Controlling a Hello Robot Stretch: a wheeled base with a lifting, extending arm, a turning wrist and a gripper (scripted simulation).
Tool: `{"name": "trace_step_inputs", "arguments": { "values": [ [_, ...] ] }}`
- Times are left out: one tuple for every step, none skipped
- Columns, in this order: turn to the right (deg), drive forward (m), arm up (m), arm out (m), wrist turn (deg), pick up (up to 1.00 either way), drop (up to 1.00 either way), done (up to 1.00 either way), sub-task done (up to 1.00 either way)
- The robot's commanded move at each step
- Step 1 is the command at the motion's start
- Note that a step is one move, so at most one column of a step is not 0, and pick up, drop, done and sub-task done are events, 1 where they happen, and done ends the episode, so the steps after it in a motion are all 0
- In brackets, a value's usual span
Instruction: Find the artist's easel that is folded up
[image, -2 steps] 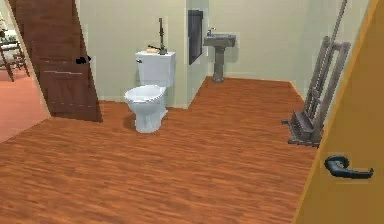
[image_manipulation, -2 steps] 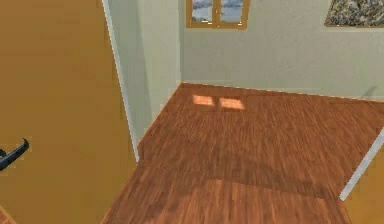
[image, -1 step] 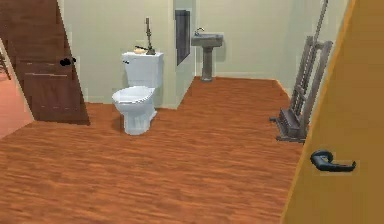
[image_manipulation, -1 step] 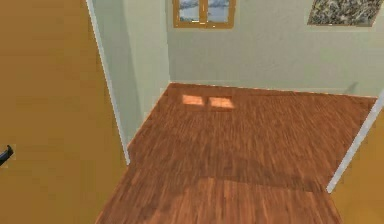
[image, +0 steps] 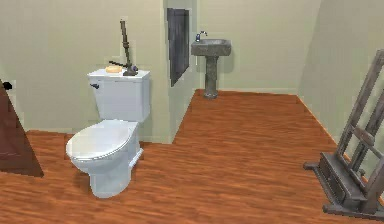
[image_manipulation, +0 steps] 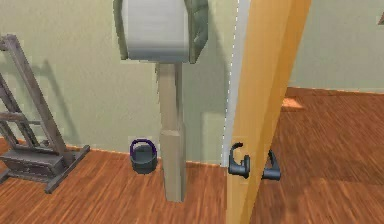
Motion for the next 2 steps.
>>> {"name": "trace_step_inputs", "arguments": {
  "values": [
    [0.0, 0.15, 0.0, 0.0, 0.0, 0.0, 0.0, 0.0, 0.0],
    [45.0, 0.0, 0.0, 0.0, 0.0, 0.0, 0.0, 0.0, 0.0]
  ]
}}
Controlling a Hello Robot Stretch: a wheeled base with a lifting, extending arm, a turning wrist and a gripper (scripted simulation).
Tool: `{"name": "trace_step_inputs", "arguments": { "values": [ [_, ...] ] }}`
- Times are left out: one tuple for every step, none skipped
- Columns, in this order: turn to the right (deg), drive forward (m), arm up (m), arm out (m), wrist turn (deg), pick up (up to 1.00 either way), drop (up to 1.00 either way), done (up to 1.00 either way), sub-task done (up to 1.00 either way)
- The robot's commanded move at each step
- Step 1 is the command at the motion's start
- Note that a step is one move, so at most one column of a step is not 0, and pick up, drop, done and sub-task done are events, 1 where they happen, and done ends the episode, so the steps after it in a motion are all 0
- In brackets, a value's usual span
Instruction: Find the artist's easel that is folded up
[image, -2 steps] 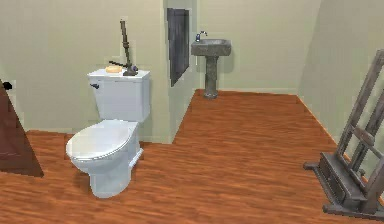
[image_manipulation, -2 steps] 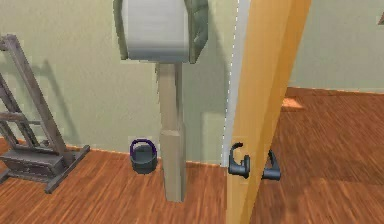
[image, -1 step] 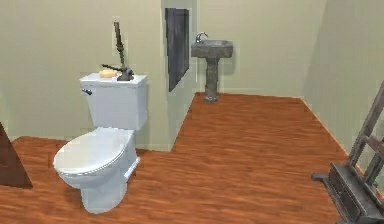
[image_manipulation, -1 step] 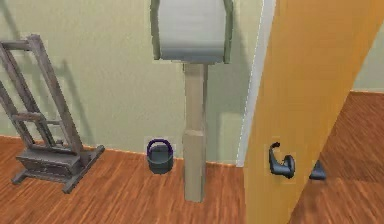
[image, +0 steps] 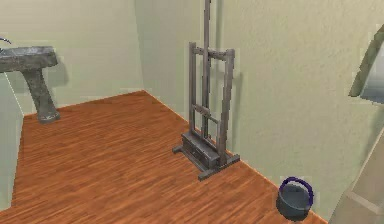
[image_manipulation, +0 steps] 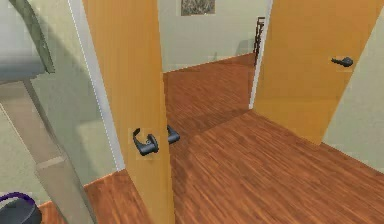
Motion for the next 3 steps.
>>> {"name": "trace_step_inputs", "arguments": {
  "values": [
    [6.0, 0.0, 0.0, 0.0, 0.0, 0.0, 0.0, 0.0, 0.0],
    [0.0, 0.7, 0.0, 0.0, 0.0, 0.0, 0.0, 0.0, 0.0],
    [0.0, 0.0, 0.0, 0.0, 0.0, 0.0, 0.0, 1.0, 0.0]
  ]
}}
